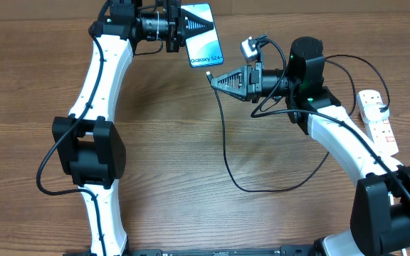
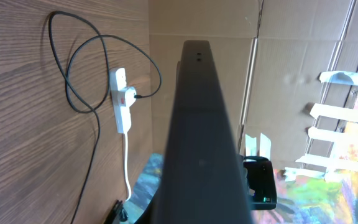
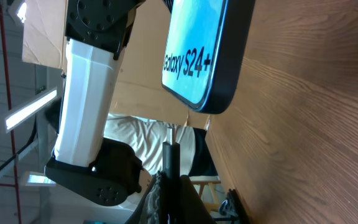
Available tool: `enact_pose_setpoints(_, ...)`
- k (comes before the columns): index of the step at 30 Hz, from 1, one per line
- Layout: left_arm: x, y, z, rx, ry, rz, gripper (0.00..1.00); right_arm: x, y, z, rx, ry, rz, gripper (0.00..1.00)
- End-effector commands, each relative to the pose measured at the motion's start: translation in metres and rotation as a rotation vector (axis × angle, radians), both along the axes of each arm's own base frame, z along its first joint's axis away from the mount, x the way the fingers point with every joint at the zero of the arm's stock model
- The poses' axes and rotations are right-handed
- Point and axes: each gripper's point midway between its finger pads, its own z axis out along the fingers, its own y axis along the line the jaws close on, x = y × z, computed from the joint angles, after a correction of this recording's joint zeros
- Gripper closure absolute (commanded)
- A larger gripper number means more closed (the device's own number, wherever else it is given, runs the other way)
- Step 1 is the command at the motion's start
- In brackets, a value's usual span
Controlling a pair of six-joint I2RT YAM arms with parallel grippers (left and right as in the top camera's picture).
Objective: Plug charger to phone and switch on socket
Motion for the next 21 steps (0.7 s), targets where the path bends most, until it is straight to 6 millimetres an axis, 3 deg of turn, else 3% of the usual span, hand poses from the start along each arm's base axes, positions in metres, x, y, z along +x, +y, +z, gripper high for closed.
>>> enact_pose_setpoints(1,-0.012,-0.003,0.03,-0.033,-0.087,-0.042,0.96,0.001,0.0,0.004,0.002,-0.011,-0.008,0.96)
enact_pose_setpoints(21,-0.015,-0.003,0.032,-0.047,-0.074,-0.058,0.96,0.015,-0.002,0.001,-0.016,-0.016,-0.095,0.96)
